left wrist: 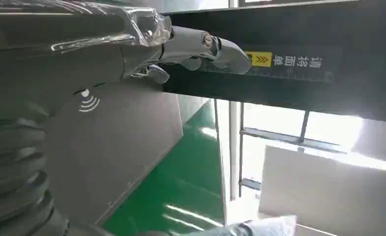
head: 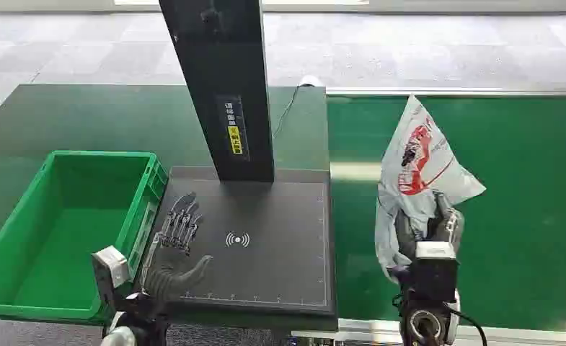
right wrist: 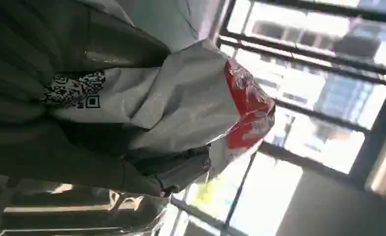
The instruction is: Moved the parcel from conveyor to table for the left to box.
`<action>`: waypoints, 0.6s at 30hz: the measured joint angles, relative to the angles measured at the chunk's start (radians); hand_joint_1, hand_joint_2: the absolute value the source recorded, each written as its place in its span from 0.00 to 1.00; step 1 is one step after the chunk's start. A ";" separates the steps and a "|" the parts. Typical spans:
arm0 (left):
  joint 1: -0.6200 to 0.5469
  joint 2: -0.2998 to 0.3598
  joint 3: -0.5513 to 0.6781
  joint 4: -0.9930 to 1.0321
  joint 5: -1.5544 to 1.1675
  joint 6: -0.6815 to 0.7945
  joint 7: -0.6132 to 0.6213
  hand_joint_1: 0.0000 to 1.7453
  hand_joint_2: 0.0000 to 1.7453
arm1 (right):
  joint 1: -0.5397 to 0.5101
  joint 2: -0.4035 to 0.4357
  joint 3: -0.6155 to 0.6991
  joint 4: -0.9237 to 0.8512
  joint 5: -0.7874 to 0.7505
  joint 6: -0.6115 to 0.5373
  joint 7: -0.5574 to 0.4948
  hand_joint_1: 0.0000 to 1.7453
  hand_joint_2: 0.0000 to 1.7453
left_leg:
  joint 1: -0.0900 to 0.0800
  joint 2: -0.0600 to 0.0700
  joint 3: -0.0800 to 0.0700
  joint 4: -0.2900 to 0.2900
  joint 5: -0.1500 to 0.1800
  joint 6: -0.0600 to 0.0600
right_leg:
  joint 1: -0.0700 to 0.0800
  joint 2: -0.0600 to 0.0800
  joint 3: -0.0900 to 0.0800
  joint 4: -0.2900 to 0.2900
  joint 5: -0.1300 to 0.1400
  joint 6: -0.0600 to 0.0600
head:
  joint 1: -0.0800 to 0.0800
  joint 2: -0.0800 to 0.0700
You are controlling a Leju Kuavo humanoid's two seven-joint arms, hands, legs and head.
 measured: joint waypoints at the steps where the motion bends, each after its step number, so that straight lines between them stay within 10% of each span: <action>1: -0.005 0.002 -0.002 0.004 0.000 0.001 -0.001 0.00 1.00 | -0.004 -0.007 0.029 0.013 0.049 0.055 0.042 1.00 1.00 | 0.000 0.000 0.000 0.000 0.000 0.000 | 0.000 0.000 0.000 0.000 0.000 0.000 | 0.000 0.000; 18: -0.018 0.020 -0.012 0.039 0.023 0.003 -0.034 0.00 1.00 | -0.060 -0.064 0.320 0.253 0.207 0.266 0.095 1.00 1.00 | 0.000 -0.001 0.000 0.000 0.001 0.001 | 0.000 -0.001 0.000 0.000 0.000 0.000 | 0.000 0.000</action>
